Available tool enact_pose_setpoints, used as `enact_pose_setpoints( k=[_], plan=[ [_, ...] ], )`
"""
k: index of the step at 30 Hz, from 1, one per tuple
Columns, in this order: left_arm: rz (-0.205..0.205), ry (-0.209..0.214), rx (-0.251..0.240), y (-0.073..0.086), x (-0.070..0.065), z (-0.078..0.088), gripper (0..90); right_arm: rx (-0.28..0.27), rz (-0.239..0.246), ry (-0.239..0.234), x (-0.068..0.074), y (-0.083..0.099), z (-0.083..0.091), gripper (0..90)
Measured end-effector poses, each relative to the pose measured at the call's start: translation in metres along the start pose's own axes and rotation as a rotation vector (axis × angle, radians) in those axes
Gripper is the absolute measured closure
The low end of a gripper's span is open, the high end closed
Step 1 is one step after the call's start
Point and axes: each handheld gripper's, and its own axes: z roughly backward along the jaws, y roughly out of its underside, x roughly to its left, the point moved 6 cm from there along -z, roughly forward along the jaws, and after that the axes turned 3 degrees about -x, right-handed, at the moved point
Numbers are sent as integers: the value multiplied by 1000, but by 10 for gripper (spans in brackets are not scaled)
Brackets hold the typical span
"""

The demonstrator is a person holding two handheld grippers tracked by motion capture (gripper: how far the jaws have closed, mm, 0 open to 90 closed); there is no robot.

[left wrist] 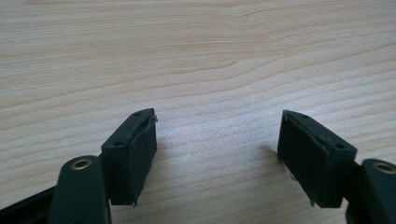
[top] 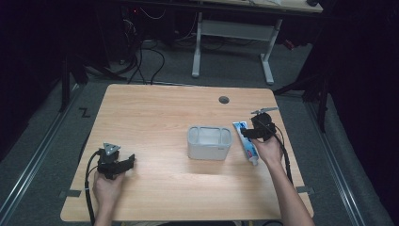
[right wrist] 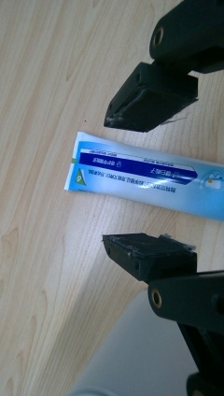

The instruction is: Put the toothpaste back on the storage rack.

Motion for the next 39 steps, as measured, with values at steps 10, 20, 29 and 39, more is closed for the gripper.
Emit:
enact_pose_setpoints(
  k=[10, 20, 29, 39],
  plan=[
    [-1, 0, 0, 0, 0, 0, 288, 94, -28, 7, -4, 6, -28, 372],
    [-1, -1, 0, 0, 0, 0, 288, 157, -46, 10, -7, 13, -46, 376],
    [-1, -1, -1, 0, 0, 0, 288, 215, -38, 25, -7, 18, -60, 394],
    [-2, -1, -1, 0, 0, 0, 288, 246, -48, 32, -10, 19, -67, 402]
  ],
)
